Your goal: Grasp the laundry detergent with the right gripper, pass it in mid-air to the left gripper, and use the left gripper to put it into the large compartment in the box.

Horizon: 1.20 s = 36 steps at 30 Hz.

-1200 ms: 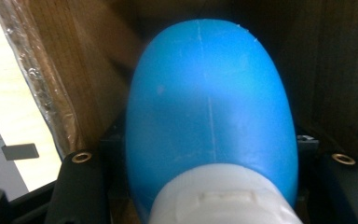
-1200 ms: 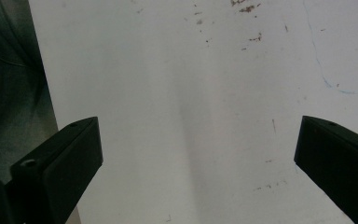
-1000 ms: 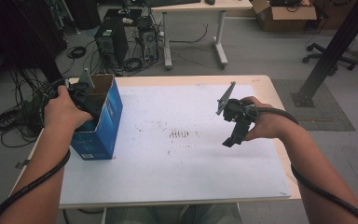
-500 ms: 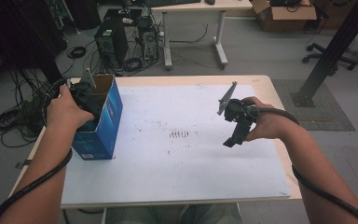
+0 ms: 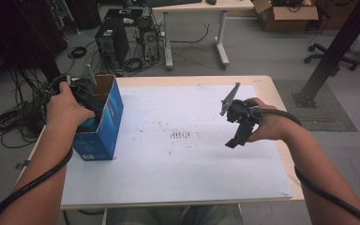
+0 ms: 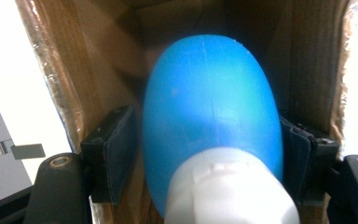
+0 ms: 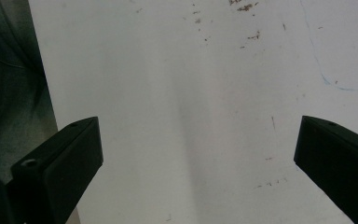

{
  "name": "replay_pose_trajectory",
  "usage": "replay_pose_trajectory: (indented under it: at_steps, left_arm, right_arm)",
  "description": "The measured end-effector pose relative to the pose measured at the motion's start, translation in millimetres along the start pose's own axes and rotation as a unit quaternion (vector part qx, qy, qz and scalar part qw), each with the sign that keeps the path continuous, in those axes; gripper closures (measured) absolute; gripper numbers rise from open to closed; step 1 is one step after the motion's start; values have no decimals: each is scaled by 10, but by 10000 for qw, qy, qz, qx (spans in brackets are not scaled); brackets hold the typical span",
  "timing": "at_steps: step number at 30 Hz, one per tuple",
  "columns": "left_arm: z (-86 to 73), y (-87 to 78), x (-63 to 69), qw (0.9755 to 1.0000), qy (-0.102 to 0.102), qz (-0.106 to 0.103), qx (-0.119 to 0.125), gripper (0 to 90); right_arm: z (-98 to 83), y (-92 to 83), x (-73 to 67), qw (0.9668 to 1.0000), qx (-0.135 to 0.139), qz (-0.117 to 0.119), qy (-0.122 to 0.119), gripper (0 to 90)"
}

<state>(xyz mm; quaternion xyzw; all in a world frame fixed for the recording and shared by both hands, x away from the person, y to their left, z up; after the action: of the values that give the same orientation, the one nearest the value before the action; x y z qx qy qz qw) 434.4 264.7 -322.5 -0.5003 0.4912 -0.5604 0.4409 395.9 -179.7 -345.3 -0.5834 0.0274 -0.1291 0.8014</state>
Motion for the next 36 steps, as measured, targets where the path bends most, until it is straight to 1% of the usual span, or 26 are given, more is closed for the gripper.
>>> replay_pose_trajectory:
  at_steps: [4, 5, 9, 11, 15, 16, 20, 23, 24, 32, 36]
  left_arm:
    - [-8, -54, 4, 9999, 37, 91, 36, 265]
    - [-12, -64, 6, 9999, 71, 78, 36, 250]
    - [-19, -105, 15, 9999, 83, 79, 67, 238]
    - [-23, -132, 16, 9998, 89, 133, 79, 228]
    - [-30, -171, 16, 9997, 123, 157, 114, 198]
    - [-31, -178, 17, 9997, 123, 145, 148, 196]
    - [-41, -204, 21, 9997, 154, 126, 153, 179]
    - [-47, -230, 25, 9995, 185, 158, 179, 147]
    - [-47, -242, 36, 9995, 190, 130, 216, 145]
    - [-52, -364, 108, 9991, 310, 129, 260, 109]
    - [-63, -448, 149, 9984, 443, 164, 312, 74]
  right_arm:
    - [10, -5, -1, 10000, 4, 1, -11, 10]
    - [10, -5, 0, 10000, 3, -7, -14, 11]
    - [15, -10, 4, 10000, 23, -12, -22, 11]
    - [17, -12, 5, 10000, 11, -5, -30, 10]
    - [27, -23, 3, 10000, 14, -16, -29, 11]
    - [30, -28, 6, 10000, 17, -20, -42, 10]
    - [41, -43, 10, 10000, 25, -35, -46, 11]
    - [45, -50, 8, 10000, 23, -34, -54, 10]
    - [46, -52, 8, 10000, 27, -40, -53, 10]
    - [26, -59, 12, 10000, 53, -43, -30, 10]
    - [11, -62, 19, 10000, 62, -43, -25, 10]
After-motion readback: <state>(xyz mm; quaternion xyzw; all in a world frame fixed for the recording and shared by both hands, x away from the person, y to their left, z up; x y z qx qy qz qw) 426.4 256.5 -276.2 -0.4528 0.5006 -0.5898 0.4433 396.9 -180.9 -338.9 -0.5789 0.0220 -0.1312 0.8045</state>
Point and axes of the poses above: each handheld gripper's, and its own axes: y roughly forward along the jaws, z roughly out of its top, x roughly to its right, the point moved 5 cm from there along y, roughly forward along the jaws, and after that the axes turned 8 degrees about -z, right-handed, at the moved point
